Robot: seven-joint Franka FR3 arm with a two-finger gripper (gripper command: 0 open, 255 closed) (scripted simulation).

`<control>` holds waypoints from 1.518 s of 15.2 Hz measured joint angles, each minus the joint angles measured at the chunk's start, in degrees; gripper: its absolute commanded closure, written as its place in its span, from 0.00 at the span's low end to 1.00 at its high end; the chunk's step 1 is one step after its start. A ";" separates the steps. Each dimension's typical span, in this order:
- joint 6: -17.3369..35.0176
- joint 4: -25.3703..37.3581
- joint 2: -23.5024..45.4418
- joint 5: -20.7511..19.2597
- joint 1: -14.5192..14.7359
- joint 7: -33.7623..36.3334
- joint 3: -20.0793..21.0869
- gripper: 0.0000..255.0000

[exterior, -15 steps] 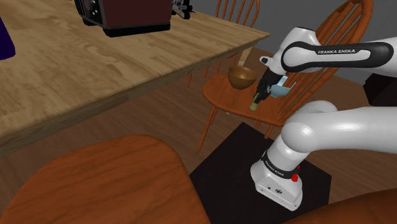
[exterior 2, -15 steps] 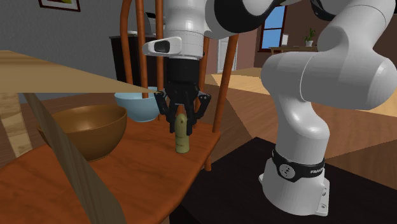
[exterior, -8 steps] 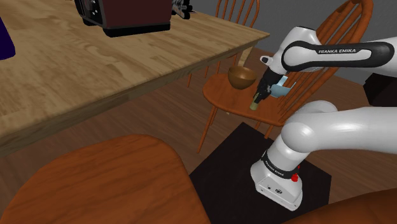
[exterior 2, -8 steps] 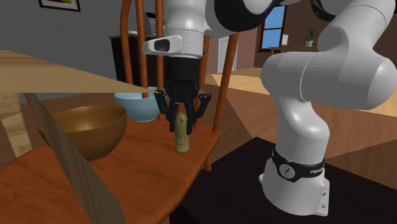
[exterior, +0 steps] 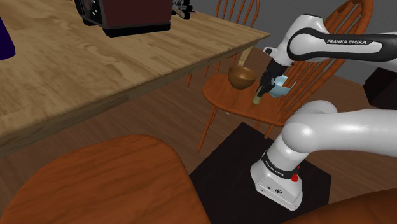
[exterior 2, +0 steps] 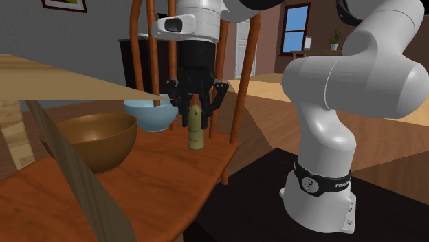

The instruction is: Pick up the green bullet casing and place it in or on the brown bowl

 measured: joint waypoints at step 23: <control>-17.02 16.15 -1.13 7.76 3.38 0.72 8.41 1.00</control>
